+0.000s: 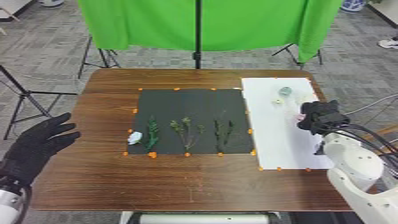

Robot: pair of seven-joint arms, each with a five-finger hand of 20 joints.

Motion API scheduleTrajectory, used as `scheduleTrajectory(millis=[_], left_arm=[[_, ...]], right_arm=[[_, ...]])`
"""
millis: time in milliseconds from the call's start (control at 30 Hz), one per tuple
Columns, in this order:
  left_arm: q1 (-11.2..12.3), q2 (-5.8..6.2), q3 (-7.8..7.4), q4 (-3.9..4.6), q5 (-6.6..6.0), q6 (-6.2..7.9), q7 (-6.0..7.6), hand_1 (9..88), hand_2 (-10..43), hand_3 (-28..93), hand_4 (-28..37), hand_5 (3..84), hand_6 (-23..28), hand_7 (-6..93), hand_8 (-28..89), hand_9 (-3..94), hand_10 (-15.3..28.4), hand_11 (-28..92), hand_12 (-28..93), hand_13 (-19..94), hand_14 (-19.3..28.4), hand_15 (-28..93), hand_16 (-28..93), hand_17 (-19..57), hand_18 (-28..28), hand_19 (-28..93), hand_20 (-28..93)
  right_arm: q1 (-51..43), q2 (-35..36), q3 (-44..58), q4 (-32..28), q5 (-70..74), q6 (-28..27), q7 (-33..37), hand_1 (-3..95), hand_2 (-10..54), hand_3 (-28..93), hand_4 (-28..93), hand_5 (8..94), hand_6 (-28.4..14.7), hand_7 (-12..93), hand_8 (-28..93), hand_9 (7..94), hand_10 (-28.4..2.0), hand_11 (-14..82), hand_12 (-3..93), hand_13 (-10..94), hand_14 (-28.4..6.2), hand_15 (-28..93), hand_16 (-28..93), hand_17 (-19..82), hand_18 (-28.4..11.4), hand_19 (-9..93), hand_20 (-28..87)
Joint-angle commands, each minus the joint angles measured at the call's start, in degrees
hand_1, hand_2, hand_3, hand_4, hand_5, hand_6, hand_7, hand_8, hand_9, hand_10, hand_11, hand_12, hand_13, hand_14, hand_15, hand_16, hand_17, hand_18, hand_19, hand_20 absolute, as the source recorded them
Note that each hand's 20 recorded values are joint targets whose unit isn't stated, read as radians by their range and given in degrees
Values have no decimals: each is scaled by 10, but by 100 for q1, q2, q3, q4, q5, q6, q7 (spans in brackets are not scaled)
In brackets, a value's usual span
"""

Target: Arrange flowers

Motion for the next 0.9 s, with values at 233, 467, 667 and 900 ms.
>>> scheduleTrajectory(millis=[233,467,667,900], left_arm=[[75,-44,45,17,32,-40,-70,262,-15,696,-266,346,51,200,-98,317,139,250,159,284,171,347,-22,-65,232,523,3],[126,-68,9,-3,33,-32,-63,262,-15,695,-267,345,51,199,-97,316,139,250,159,284,171,349,-21,-65,232,522,3],[131,-72,-3,-9,33,-24,-73,263,-15,695,-268,346,52,199,-98,317,140,250,159,285,171,348,-22,-65,232,522,3],[102,2,80,11,-2,-12,-73,263,-15,696,-267,346,52,198,-98,316,139,250,159,285,171,349,-22,-65,231,522,3]], right_arm=[[408,30,-644,508,-204,1106,28,387,-95,798,-283,567,15,440,-53,713,-64,291,340,662,-52,593,250,230,-193,716,466],[663,-111,-983,600,-266,1623,-206,485,-93,782,-282,701,24,480,-42,856,-55,234,437,749,-49,630,282,269,-191,738,476],[1505,-441,-1644,523,-219,2118,-655,483,-95,812,-283,716,12,477,-54,870,-53,199,474,748,-49,639,291,270,-191,739,483],[2897,-1425,-2682,873,-120,2351,-1270,478,-95,827,-283,719,5,476,-62,874,-53,181,491,743,-49,647,295,269,-191,741,487]])
